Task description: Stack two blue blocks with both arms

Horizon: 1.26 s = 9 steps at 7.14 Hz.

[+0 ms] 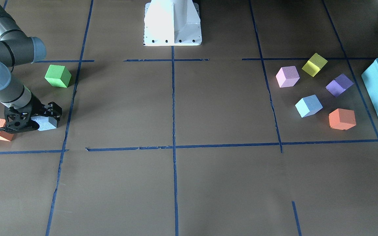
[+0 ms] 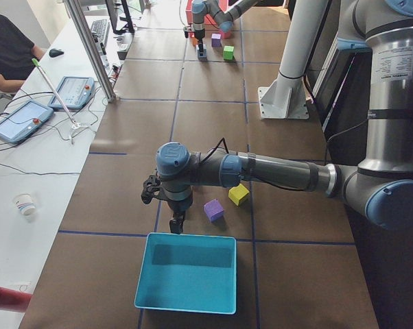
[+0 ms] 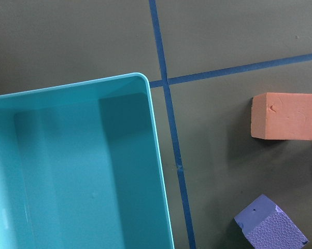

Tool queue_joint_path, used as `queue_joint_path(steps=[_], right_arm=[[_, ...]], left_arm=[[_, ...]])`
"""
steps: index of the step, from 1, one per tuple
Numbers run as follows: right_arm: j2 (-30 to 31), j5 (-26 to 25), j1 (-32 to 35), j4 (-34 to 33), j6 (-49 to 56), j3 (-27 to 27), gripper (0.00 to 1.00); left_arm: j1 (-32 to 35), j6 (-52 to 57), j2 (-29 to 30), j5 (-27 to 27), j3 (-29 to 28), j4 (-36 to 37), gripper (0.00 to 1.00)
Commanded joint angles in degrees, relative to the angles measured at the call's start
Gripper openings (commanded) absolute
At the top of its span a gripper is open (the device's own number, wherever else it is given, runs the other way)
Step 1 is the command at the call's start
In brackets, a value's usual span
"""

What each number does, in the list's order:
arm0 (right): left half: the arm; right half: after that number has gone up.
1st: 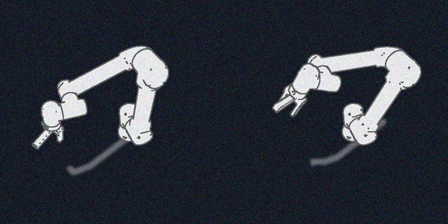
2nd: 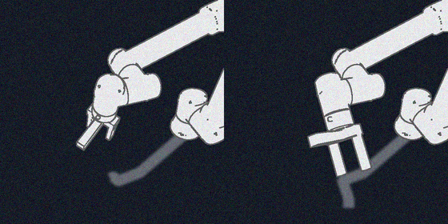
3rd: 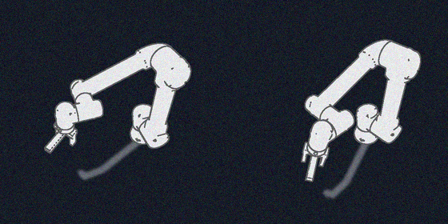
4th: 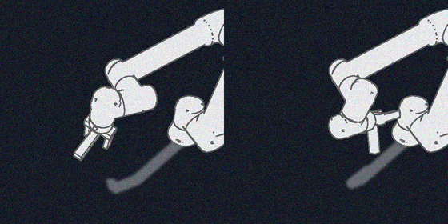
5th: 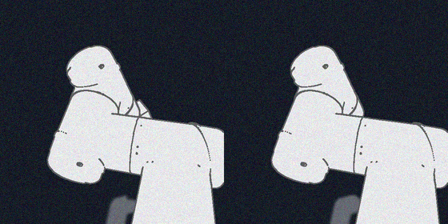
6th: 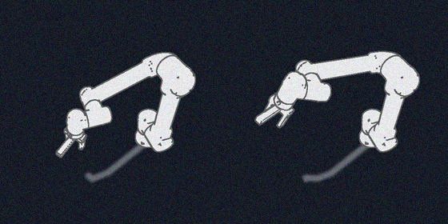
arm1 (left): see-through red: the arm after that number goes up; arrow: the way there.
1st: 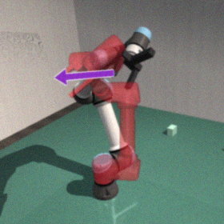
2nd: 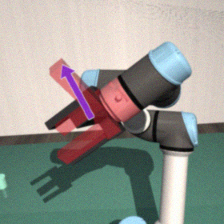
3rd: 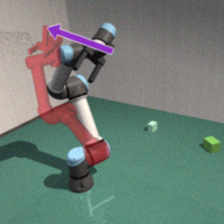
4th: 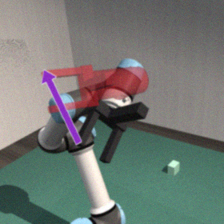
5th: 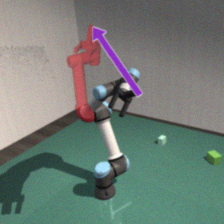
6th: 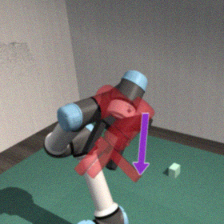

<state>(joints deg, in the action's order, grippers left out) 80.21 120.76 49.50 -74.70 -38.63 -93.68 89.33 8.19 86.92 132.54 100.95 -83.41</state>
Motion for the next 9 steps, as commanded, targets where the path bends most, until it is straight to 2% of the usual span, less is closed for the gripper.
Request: queue_joint_path(steps=[1,2,3,4,5,6,7,8,9], right_arm=[[0.6,2.2,1.2,0.1,0.3,-1.2,0.09],[0.8,2.2,1.9,-0.6,0.2,-3.1,0.01],[0.7,2.5,2.9,-3.7,0.0,-6.0,0.00],[-1.7,2.3,2.8,-11.2,-0.1,-9.9,0.00],[-7.9,2.3,1.9,-16.6,-0.5,-10.7,0.00],[-14.4,1.8,-1.9,-22.0,-5.3,-10.1,0.00],[-19.7,0.5,-5.4,-23.3,-12.2,-9.2,0.00],[-25.0,-2.1,-9.3,-23.4,-20.2,-6.7,0.00],[-31.3,-4.7,-12.4,-23.2,-25.6,-0.9,0.00]], left_arm=[[0.0,0.0,0.0,0.0,0.1,0.1,1.00],[0.0,0.0,0.0,0.0,0.6,0.4,1.00],[0.0,-0.4,0.0,0.3,1.3,0.6,1.00],[0.0,-1.1,0.0,0.2,1.8,0.7,1.00],[0.0,-1.3,0.1,0.3,2.1,0.7,1.00],[0.0,-1.3,0.2,0.3,2.1,0.7,1.00],[0.0,-1.3,0.2,0.3,2.2,0.7,1.00],[0.0,-1.3,0.2,0.2,2.2,0.7,1.00],[-0.1,-1.9,0.3,0.2,2.2,0.6,1.00]])
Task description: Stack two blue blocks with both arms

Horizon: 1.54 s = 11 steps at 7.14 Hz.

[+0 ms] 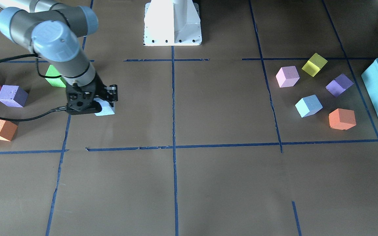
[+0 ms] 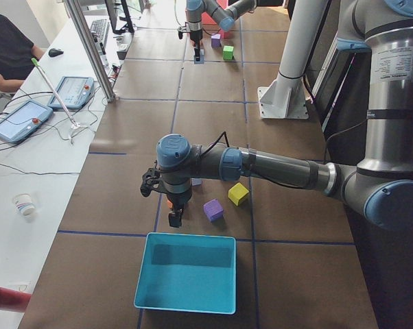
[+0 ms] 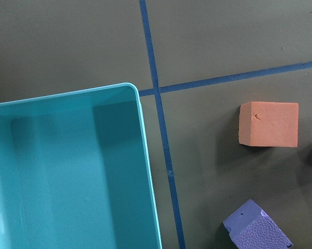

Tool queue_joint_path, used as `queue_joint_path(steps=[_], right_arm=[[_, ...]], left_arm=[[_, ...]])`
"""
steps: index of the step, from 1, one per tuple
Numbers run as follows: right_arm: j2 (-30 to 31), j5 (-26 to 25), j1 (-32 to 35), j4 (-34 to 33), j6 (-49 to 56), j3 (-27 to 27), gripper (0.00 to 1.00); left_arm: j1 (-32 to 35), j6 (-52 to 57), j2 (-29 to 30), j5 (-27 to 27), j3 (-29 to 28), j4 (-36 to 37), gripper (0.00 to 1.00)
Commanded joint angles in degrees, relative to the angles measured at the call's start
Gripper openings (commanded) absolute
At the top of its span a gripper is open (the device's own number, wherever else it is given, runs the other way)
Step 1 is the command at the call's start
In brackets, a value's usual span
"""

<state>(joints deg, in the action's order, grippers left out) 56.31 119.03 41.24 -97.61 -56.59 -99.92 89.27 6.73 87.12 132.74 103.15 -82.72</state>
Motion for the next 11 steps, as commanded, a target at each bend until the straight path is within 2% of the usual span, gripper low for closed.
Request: queue_joint_path(steps=[1,2,4,5,7,8,10,11], right_arm=[[-12.8,-5.2,-6.1,0.0,-10.4,12.3,0.00],[-16.0,-6.2,-7.2,0.6,-11.5,17.0,0.00],[-19.7,-6.4,-8.4,11.2,-18.0,27.2,0.00],[-21.6,-6.4,-8.8,11.3,-18.4,29.6,0.01],[-21.7,-6.5,-9.5,11.4,-18.3,29.7,0.05],[-21.7,-7.0,-9.7,11.5,-18.1,29.7,0.19],[-21.3,-8.5,-10.4,11.4,-17.6,29.7,0.98],[-21.2,-10.0,-10.8,11.4,-17.5,29.7,0.99]], left_arm=[[-0.1,-0.8,0.1,0.0,0.0,-0.1,1.00],[-0.1,-0.8,0.1,0.0,-0.1,-0.1,1.00],[-0.1,-0.9,0.0,-0.1,-0.1,-0.1,1.00],[-0.1,-0.9,0.0,-0.1,-0.1,-0.1,1.00],[-0.1,-0.9,0.0,-0.3,-0.1,-0.2,1.00],[-0.1,-1.0,0.0,-0.2,-0.1,-0.2,1.00],[-0.2,-1.2,0.1,0.0,-0.1,-0.2,1.00],[-0.2,-2.2,0.1,0.0,0.0,-0.4,1.00]])
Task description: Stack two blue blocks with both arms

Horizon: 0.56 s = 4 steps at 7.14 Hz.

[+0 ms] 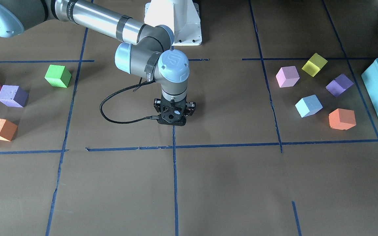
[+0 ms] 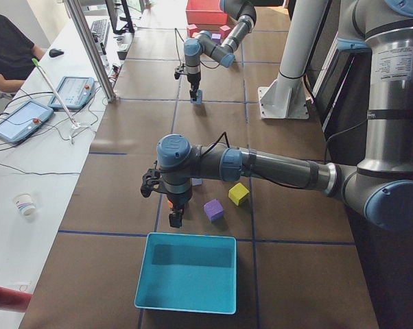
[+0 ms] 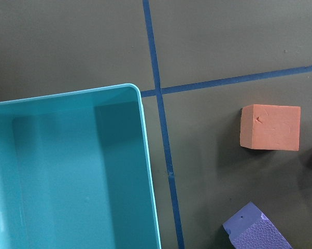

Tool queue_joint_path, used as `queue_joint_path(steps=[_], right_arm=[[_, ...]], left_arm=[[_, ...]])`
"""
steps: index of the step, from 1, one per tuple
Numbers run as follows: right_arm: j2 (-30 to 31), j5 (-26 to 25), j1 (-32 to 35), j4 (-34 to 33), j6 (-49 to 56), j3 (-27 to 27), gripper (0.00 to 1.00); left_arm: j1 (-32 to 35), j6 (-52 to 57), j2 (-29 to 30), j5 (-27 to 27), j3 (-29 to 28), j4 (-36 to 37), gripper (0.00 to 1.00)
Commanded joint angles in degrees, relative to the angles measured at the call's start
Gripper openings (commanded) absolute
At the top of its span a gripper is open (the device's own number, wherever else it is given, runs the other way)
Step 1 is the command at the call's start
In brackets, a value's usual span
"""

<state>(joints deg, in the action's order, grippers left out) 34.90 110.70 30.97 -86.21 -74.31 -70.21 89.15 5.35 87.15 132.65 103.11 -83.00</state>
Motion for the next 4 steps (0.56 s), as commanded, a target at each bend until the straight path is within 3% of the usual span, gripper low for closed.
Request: queue_joint_path(steps=[1,4], right_arm=[[0.2,-1.7,-0.6,0.0,0.5,-0.3,1.00],[0.6,-0.6,1.7,-4.7,0.8,-6.5,1.00]], left_arm=[[0.0,-1.9,0.2,0.1,0.4,-0.4,1.00],[-8.2,-13.7,0.3,0.0,9.6,-0.4,1.00]])
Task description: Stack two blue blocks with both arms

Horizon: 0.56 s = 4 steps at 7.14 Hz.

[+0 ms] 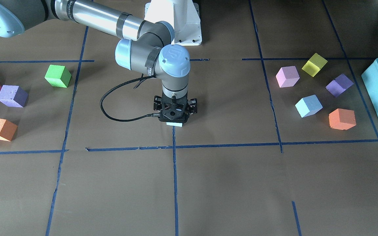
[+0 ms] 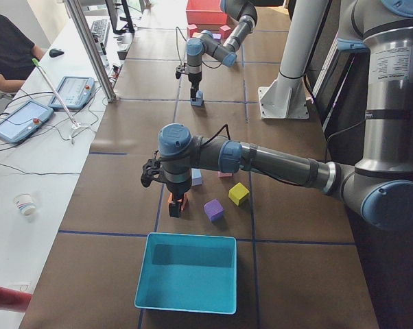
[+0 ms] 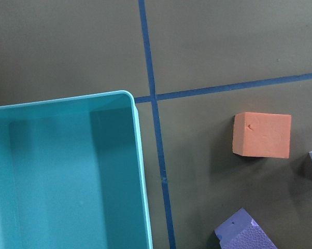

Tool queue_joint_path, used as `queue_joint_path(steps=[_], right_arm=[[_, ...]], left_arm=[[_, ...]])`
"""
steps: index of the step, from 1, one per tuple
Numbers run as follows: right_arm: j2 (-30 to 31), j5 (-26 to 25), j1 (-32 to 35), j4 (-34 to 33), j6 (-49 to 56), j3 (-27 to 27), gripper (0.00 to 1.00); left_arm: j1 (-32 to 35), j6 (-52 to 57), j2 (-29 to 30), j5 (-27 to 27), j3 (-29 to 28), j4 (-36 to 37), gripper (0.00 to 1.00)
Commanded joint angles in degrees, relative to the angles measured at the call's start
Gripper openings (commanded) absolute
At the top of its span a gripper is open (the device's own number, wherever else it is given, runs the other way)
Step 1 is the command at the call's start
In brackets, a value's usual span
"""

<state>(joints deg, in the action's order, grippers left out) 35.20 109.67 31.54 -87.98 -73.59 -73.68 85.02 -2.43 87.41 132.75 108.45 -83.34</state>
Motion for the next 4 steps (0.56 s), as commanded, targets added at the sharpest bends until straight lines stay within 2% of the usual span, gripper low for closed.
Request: queue_joint_path(steps=[1,2,3,4], right_arm=[[0.8,1.8,2.5,-6.2,1.8,-6.4,1.00],[1.9,3.3,4.3,-10.6,4.3,-10.7,1.00],[5.5,3.4,6.2,-14.0,7.7,-17.9,1.00],[8.0,5.3,9.1,-18.3,12.3,-23.4,1.00]], left_arm=[[-7.5,-11.5,0.1,-0.1,7.1,-0.2,1.00],[-10.9,-16.9,0.1,-0.3,8.5,-0.3,1.00],[-14.2,-22.8,0.3,-0.6,7.8,-4.2,1.00],[-17.3,-32.7,0.3,-2.7,6.6,-11.2,1.00]])
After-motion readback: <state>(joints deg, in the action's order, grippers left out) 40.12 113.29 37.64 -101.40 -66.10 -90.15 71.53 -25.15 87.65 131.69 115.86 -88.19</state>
